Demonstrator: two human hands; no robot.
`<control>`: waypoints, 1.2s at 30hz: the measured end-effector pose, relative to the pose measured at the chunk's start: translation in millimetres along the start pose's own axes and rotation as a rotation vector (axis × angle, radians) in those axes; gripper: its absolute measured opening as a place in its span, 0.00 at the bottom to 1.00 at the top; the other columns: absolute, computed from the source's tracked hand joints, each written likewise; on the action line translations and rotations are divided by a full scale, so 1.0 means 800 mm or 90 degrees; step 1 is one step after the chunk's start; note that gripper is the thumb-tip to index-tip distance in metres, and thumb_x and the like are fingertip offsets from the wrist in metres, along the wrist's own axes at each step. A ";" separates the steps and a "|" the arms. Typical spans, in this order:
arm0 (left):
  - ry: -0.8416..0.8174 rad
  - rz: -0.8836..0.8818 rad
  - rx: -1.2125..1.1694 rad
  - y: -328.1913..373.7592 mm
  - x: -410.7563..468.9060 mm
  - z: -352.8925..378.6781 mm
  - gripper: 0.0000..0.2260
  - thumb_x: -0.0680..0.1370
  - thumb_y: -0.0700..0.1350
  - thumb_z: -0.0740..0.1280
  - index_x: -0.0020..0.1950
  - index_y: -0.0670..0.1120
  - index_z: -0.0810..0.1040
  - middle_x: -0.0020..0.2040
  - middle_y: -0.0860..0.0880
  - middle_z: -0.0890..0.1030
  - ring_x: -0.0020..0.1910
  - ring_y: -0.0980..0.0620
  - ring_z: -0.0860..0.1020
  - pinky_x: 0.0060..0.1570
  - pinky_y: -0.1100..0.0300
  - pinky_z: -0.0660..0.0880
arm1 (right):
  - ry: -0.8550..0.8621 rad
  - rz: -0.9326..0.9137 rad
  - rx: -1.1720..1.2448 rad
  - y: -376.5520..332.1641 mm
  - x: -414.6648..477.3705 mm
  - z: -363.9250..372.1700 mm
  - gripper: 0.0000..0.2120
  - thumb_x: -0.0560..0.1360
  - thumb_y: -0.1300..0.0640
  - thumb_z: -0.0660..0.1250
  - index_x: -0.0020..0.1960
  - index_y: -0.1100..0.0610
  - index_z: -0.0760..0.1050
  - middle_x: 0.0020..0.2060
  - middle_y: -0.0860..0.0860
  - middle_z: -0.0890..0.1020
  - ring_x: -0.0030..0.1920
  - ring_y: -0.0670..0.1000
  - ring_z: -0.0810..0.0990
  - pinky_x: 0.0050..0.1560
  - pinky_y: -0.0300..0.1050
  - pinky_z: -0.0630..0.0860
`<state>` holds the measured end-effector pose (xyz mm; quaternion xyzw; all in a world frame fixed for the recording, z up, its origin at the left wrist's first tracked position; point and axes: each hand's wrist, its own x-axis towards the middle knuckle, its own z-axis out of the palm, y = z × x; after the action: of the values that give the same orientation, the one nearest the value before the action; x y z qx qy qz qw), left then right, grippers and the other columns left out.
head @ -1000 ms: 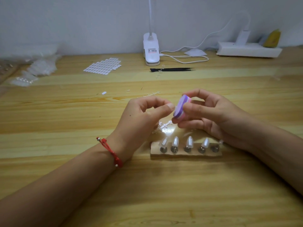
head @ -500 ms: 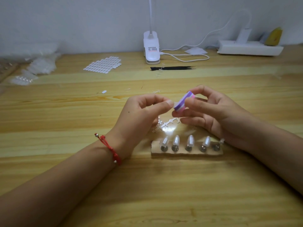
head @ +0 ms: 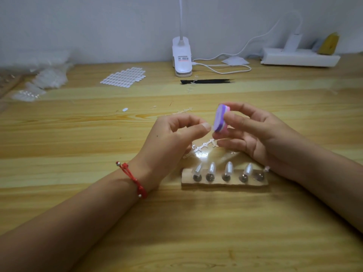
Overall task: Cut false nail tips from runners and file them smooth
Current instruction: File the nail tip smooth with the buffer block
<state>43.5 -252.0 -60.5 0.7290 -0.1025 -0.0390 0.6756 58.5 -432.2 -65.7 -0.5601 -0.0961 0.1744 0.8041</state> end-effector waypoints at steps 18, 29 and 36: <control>-0.050 0.071 0.072 -0.003 -0.005 0.007 0.05 0.71 0.44 0.74 0.35 0.49 0.80 0.31 0.41 0.70 0.29 0.53 0.69 0.31 0.65 0.67 | 0.034 0.016 0.051 -0.002 0.002 0.000 0.12 0.71 0.60 0.66 0.54 0.59 0.79 0.38 0.55 0.80 0.38 0.51 0.83 0.37 0.41 0.81; 0.103 0.056 -0.044 -0.003 0.000 0.004 0.11 0.65 0.53 0.72 0.40 0.48 0.84 0.23 0.59 0.71 0.23 0.61 0.66 0.25 0.73 0.62 | 0.107 -0.199 -0.349 -0.013 -0.018 0.017 0.22 0.70 0.39 0.72 0.33 0.57 0.73 0.27 0.58 0.63 0.25 0.50 0.60 0.22 0.37 0.62; 0.042 0.079 -0.053 -0.002 -0.002 0.004 0.09 0.68 0.49 0.71 0.42 0.44 0.83 0.22 0.59 0.71 0.21 0.61 0.66 0.25 0.75 0.62 | 0.176 -0.316 -0.393 -0.003 -0.018 0.023 0.06 0.66 0.49 0.74 0.39 0.52 0.83 0.25 0.59 0.69 0.24 0.46 0.64 0.25 0.34 0.64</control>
<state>41.6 -254.9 -62.6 0.6936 -0.1239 0.0227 0.7093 38.9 -422.5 -56.1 -0.7531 -0.1668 -0.1383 0.6213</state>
